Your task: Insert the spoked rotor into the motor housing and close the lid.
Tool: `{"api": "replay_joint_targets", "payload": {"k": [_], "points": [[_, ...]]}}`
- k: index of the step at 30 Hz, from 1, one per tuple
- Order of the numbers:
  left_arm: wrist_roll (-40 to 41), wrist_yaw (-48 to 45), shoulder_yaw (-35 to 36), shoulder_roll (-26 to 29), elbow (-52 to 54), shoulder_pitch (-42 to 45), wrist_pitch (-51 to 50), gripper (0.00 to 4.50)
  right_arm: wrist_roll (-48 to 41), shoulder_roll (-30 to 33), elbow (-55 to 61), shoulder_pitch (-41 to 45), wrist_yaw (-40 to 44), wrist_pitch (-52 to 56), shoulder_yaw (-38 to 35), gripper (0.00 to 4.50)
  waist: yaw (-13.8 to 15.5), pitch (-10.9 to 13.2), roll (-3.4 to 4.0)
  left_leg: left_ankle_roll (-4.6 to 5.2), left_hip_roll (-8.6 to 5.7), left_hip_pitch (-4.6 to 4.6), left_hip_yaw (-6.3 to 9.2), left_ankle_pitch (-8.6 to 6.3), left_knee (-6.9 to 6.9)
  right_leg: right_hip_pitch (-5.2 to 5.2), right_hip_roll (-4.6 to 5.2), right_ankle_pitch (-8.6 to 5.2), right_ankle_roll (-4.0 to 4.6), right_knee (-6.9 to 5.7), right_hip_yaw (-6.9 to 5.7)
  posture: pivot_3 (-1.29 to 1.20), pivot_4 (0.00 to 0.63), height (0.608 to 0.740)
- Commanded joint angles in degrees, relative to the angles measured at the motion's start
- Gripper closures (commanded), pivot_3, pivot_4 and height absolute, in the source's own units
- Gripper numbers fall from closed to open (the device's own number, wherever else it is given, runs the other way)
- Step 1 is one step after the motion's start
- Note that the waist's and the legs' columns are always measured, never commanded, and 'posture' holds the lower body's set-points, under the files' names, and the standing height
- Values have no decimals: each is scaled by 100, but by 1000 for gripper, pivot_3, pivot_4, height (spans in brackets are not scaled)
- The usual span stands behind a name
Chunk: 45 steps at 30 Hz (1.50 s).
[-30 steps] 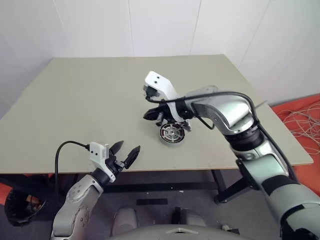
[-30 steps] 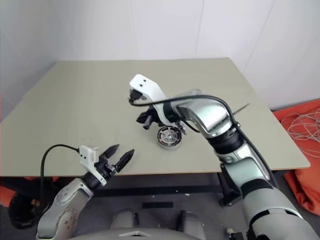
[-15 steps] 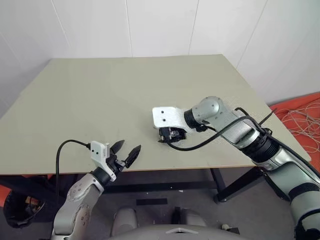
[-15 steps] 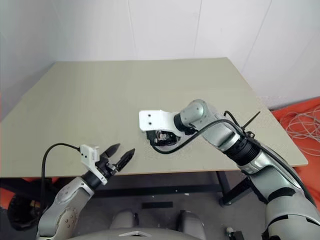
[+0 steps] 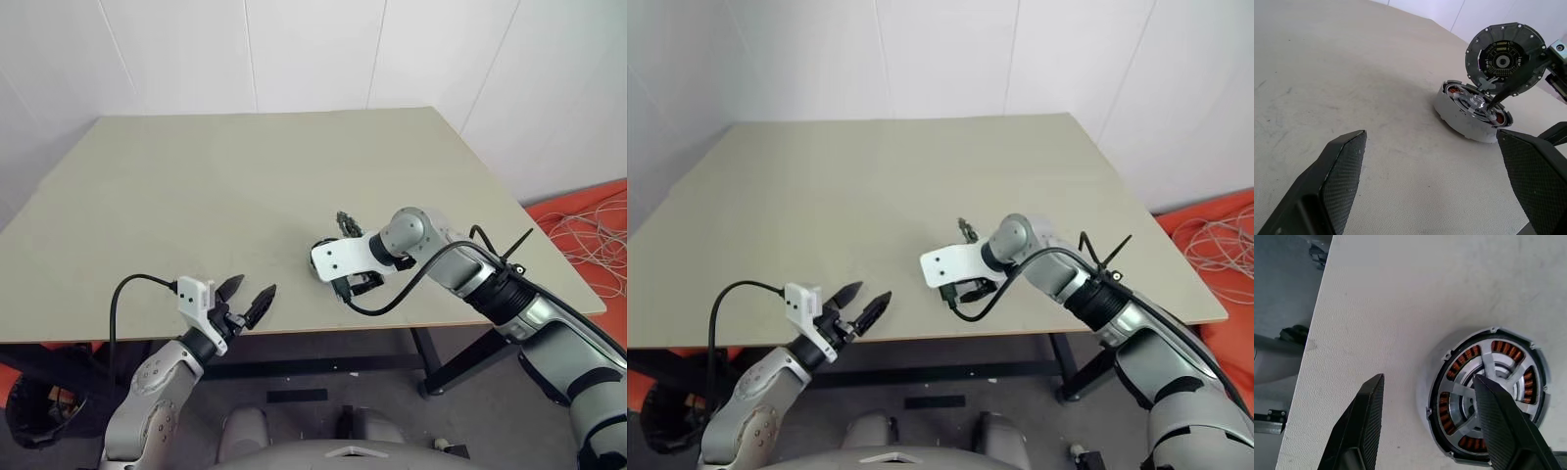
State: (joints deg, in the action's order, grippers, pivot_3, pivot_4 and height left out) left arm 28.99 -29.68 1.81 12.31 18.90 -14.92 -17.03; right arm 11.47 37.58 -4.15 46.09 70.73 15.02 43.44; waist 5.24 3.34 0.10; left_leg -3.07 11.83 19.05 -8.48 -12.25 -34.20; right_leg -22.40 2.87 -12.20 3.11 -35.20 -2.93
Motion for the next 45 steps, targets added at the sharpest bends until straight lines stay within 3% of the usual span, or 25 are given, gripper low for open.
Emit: {"api": "replay_joint_targets", "payload": {"k": [1, 16, 19, 27, 38, 45], "points": [[46, 20, 4, 19, 229, 27, 6, 0, 159, -34, -70, 7, 79, -207, -186, 1249, -1, 0, 0, 0, 1, -1, 0, 0, 0, 0, 0, 0, 0, -1, 0, 0, 0, 740], [82, 28, 13, -14, 213, 14, 17, 0, 363, -12, -263, -55, 276, -525, -416, 1249, 4, 0, 0, 1, 0, -1, 0, 0, -2, 2, 0, 0, 0, -1, 0, 0, 0, 740], [91, 41, 17, -23, 244, -19, 16, 0, 389, -13, -242, -107, 313, -554, -429, 1848, 2, -1, -1, 1, 0, -2, 0, 0, -2, 2, 0, 0, 0, -1, 0, 0, 0, 740], [125, 50, 44, -9, 303, -79, 9, 0, 452, 42, -183, -185, 481, -601, -571, 4485, 1, -1, -4, 1, 1, -4, 0, 0, -3, 5, 0, 0, 0, -2, 0, 0, 0, 740], [125, 156, -22, -38, 406, -64, -61, 0, 518, -49, -106, -308, 435, -421, -641, 4485, 0, -2, -2, 2, 0, -4, 0, -1, -3, 4, 0, 0, 0, -2, 0, 0, 0, 740], [145, 218, -38, -57, 445, -48, -106, 0, 218, -595, 702, -79, 684, 2399, -878, 4485, -46, -1, -1, 2, 1, -4, 1, 0, -2, 3, -1, 0, 0, -3, 0, 0, 0, 740]]}}
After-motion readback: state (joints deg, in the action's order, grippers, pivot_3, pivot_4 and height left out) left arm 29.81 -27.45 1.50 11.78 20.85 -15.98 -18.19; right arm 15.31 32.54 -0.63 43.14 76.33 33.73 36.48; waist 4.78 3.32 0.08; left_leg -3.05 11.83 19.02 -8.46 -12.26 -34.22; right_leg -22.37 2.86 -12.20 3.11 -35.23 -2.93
